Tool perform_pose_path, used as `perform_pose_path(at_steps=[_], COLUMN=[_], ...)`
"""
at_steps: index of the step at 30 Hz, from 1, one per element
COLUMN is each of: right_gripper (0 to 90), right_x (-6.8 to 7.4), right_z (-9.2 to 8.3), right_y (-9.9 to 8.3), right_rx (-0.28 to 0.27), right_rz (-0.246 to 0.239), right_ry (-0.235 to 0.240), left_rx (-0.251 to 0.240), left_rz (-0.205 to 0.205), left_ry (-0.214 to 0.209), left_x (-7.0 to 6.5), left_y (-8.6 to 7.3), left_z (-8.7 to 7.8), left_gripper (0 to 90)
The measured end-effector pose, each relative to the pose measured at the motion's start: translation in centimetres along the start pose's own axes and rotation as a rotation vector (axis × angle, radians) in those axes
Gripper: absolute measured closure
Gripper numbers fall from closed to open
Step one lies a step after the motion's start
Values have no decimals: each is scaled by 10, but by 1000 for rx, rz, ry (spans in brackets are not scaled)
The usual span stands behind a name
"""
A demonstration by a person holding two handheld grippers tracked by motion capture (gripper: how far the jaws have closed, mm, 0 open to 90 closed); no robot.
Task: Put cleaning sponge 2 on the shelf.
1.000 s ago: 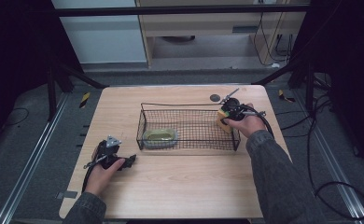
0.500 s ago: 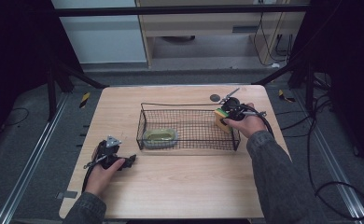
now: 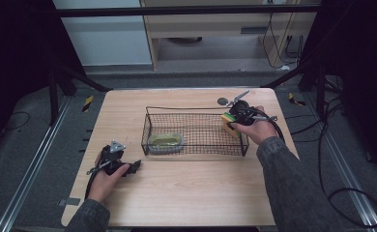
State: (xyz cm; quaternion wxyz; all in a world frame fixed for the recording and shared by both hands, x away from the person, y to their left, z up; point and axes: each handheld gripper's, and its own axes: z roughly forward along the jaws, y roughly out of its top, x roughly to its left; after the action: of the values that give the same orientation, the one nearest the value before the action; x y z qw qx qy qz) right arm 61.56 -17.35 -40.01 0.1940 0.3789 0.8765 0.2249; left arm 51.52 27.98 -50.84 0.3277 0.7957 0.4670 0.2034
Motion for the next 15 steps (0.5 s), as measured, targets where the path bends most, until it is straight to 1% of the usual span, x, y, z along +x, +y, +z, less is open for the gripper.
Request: perform_pose_path(at_steps=[5, 9, 12, 14, 15], right_gripper=[572, 578, 563, 527, 511], right_x=[7, 13, 16, 18, 19], right_z=[-4, -7, -9, -10, -11], right_y=[0, 1, 1, 2, 2], right_rx=[-4, -10, -10, -12, -17], right_rz=[-8, -16, -11, -6, 4], right_ry=[6, 22, 36, 46, 55], left_rx=[0, 0, 0, 0, 0], left_rz=[0, 1, 0, 1, 1], left_ry=[0, 0, 0, 0, 0], left_x=[0, 0, 0, 0, 0], left_y=[0, 0, 0, 0, 0], left_z=[0, 0, 0, 0, 0], left_gripper=[0, 0, 0, 0, 0])
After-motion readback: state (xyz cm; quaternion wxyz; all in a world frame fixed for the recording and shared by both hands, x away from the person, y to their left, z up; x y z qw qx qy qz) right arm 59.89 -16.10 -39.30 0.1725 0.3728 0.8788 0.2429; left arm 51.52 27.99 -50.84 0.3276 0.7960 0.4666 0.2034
